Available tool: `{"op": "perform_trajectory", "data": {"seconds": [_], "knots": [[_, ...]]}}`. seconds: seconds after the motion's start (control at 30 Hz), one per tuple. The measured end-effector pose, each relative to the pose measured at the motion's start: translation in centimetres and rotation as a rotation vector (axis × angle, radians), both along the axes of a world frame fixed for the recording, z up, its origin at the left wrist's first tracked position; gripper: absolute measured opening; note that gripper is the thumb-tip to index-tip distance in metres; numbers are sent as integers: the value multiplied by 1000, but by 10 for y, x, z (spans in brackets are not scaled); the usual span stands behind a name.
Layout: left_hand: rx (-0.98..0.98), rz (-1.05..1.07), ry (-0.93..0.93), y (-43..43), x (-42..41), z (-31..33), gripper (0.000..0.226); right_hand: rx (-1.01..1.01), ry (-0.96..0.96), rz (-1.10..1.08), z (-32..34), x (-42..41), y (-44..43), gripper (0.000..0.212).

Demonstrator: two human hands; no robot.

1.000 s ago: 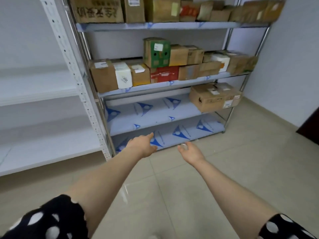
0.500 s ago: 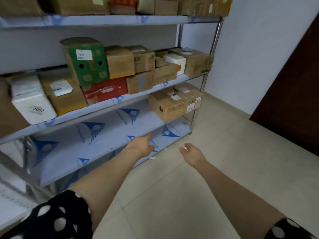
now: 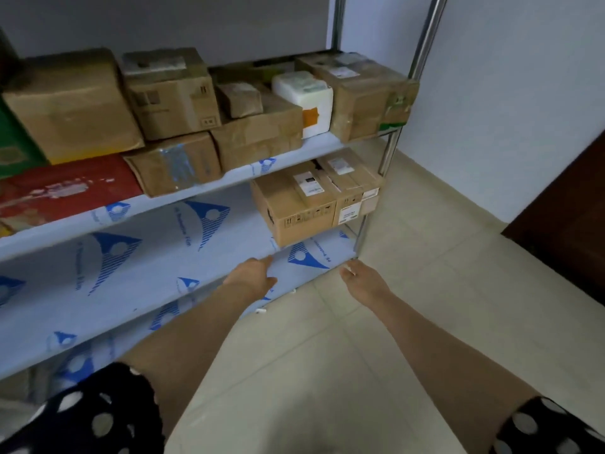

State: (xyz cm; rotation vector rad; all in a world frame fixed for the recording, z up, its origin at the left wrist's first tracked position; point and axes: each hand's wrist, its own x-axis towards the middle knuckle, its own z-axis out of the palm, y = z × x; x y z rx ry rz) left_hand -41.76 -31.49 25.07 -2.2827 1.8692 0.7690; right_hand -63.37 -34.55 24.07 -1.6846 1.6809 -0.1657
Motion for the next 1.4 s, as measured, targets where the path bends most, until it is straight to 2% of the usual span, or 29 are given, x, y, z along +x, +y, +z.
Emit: {"op": "perform_trajectory", "data": {"seconds": [0.13,0.27,0.37,0.47,0.57,0.7,0.77,0.9,1.07,1.17,1.27,1.33,1.4], "knots": [[59,25,-25,-60,-7,-28,54,46,17,48,-18,-4,-75,23],[86,43,-22,-130,-7,-56,55,63,46,111,-38,7,-146,44],[66,57,-12,-189,-2,-79,53,53,101,154,-57,16,-202,36],[76,65,-15,-239,4,-103,54,61,113,185,-77,27,-256,43],[102,50,-79,-276,9,-126,55,32,98,230,-106,38,-302,19],[118,97,-97,-313,15,-167,65,5,131,297,-145,51,-344,16],[98,162,-97,-327,15,-184,76,-36,146,345,-164,55,-360,22],[61,16,-277,-342,10,-205,90,-127,234,370,-189,55,-384,49],[94,-26,-336,-345,23,-214,91,-126,342,367,-199,52,-396,56],[117,15,-295,-337,40,-207,86,-190,360,405,-205,62,-390,54],[29,101,-172,-326,63,-204,79,-230,187,349,-215,73,-393,48],[-122,285,-5,-328,65,-201,69,-157,-12,209,-222,81,-402,48],[-190,590,181,-342,61,-201,71,-86,-75,94,-224,87,-414,46]]}}
